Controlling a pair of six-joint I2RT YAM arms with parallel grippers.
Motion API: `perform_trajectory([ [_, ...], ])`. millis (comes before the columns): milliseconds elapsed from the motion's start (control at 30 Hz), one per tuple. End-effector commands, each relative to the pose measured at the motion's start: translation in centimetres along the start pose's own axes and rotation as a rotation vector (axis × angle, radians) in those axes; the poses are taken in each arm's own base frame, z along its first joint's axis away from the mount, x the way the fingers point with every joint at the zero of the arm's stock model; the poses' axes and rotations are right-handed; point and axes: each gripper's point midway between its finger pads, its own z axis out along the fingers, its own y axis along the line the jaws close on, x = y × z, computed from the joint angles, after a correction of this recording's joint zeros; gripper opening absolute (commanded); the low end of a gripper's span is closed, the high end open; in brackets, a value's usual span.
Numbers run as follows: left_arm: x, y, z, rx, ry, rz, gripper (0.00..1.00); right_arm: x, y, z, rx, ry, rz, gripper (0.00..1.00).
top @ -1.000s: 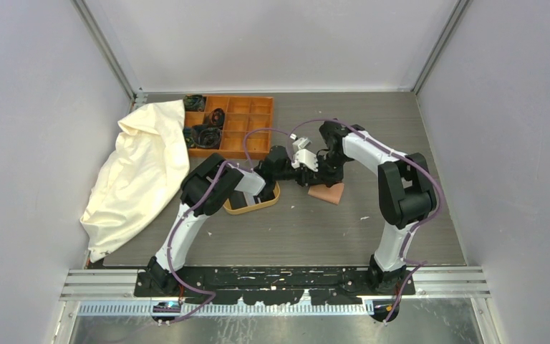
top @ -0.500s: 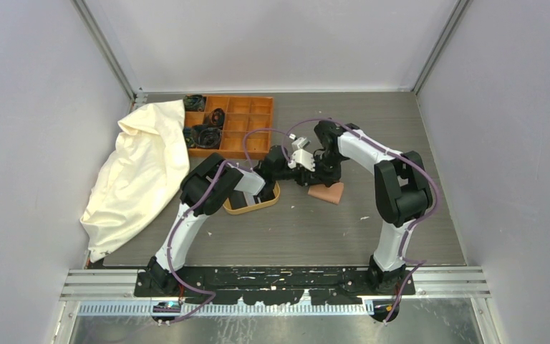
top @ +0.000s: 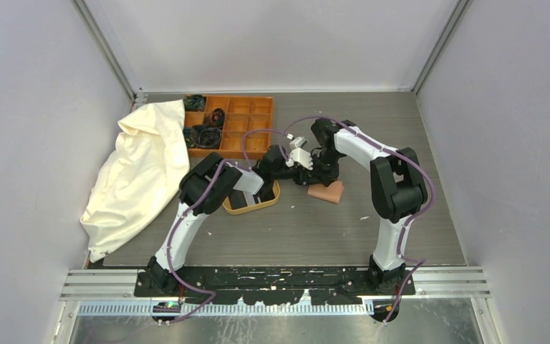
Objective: Put the credit cards into the card holder
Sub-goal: Close the card holder at the center of the board, then reset both arms
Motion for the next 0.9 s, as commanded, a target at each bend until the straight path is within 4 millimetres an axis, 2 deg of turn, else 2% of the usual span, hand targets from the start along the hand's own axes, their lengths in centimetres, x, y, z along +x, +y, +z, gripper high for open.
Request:
perform_trajectory([
  [0, 2.5, 0.6, -0.4, -0.023, 0.068, 0.042, 0.0, 0.7, -1.1, 3.4, 0.0, 0.036, 0.081, 0.01],
  [67, 2.2, 0.4, -0.3, -0.016, 0.059, 0.044, 0.0, 0.5, -1.4, 2.9, 0.01, 0.029, 0.104, 0.04],
  [200, 1.5, -0.1, -0.2, -0.011, 0.041, 0.047, 0.01, -1.1, -2.5, -0.2, 0.084, -0.072, 0.137, 0.34],
  [300, 0.7, -0.3, -0.3, -0.026, 0.025, 0.058, 0.08, -1.6, -2.9, -2.9, 0.149, -0.124, 0.154, 0.5],
  [500, -2.2, -1.8, -0.8, -0.061, -0.017, 0.115, 0.21, -0.5, -1.9, -6.6, 0.203, -0.168, 0.198, 0.61],
  [633, -4.9, -4.0, -1.6, -0.078, -0.054, 0.176, 0.28, 0.8, -0.5, -9.1, 0.26, -0.197, 0.242, 0.65],
  [767, -7.3, -6.6, -3.1, -0.091, -0.086, 0.249, 0.32, 1.9, 1.1, -12.3, 0.345, -0.289, 0.297, 0.72],
  [867, -8.6, -9.0, -5.3, -0.104, -0.117, 0.324, 0.34, 2.6, 1.8, -15.3, 0.436, -0.4, 0.388, 0.85],
])
